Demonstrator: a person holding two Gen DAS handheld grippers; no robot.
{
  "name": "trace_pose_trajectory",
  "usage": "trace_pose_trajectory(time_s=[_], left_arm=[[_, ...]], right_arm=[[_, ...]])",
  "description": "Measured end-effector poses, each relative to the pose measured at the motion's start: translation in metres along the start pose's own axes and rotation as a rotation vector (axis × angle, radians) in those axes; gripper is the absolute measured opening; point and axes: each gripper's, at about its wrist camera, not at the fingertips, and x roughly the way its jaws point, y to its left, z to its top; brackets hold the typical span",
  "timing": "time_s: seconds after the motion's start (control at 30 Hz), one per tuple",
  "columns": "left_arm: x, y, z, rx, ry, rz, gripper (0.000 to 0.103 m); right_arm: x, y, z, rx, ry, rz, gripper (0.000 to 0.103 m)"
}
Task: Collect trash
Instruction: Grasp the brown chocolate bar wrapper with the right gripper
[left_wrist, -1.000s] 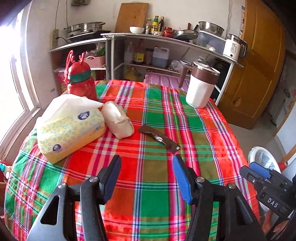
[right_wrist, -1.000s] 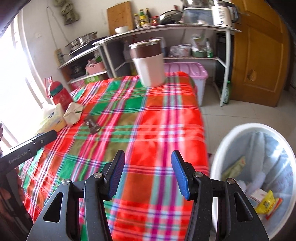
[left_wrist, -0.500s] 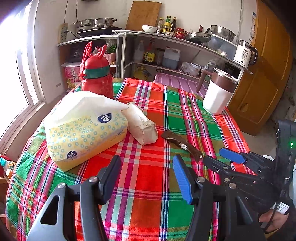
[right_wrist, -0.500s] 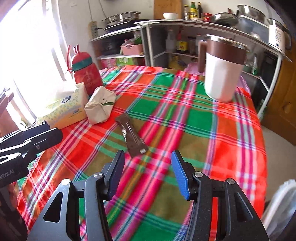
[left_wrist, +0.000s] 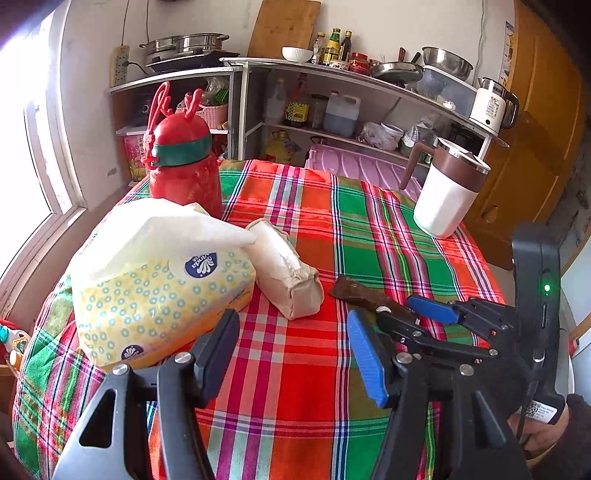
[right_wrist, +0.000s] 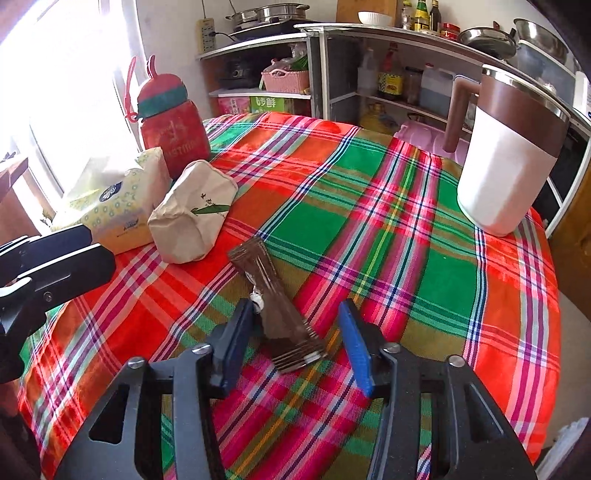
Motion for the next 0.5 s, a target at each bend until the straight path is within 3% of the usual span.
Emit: trace_pose_trajectory(time_s=[0.03,0.3,0.5], left_arm=[[0.002,0.0,0.002,-0.004,-0.001,-0.004,0.063],[0.023,-0.012,0.016,0.031,-0.002,0.052,0.063],[0.04,-0.021,0.024,0.059,0.012,0.1,0.063]], right_arm=[[0.0,-0.002,-0.001,0.004,0.001,-0.007,0.028],[-0.007,-0.001,-0.007,-0.017,0.001,-0.054,0.027],[-0.015,-0.011,-0.014,0.038,-0.006,-0.035,0.027]])
